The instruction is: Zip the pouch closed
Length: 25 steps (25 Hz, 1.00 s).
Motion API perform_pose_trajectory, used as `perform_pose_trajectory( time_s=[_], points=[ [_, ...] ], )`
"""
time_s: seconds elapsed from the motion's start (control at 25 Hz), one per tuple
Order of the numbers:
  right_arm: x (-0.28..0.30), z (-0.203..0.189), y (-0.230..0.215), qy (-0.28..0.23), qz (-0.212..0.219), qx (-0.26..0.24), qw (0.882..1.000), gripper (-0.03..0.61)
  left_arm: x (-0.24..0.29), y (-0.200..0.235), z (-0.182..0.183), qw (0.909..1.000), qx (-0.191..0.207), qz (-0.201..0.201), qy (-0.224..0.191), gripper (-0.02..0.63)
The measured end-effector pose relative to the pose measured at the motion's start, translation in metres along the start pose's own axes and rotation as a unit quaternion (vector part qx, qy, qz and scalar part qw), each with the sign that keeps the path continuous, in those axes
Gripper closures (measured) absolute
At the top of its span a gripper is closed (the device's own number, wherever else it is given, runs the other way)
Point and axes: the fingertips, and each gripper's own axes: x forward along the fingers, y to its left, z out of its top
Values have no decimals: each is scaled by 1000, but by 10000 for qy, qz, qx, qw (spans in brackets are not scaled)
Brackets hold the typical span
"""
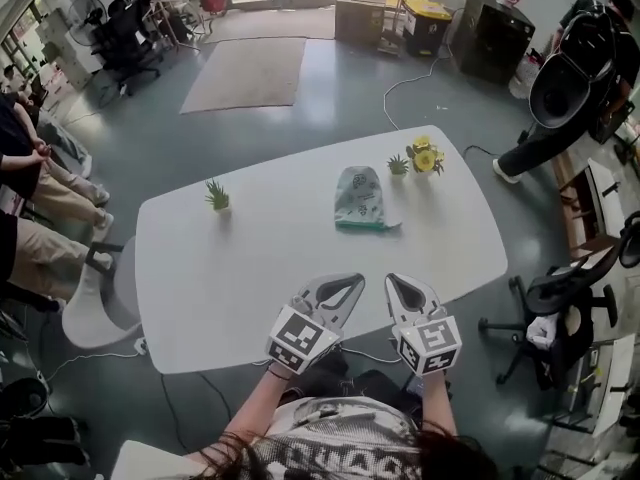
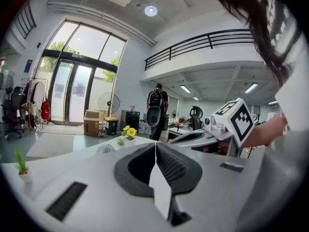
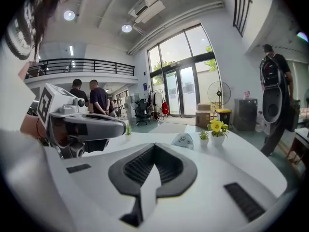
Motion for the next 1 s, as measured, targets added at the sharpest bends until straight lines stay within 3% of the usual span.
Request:
perform_pose_trajectory(
  time_s=[0.48, 0.72, 1.0],
  points=[
    [36, -9, -74, 335, -261, -298, 9987, 578, 23, 15, -16, 9996, -192, -149, 124, 600],
    [75, -40, -117, 939, 104, -688, 9931, 577, 40, 26, -22, 9996, -204, 45, 179, 600],
    [121, -86, -161, 1894, 738, -1128, 9726, 552, 53, 41, -23, 9967, -421, 656, 206, 600]
  ],
)
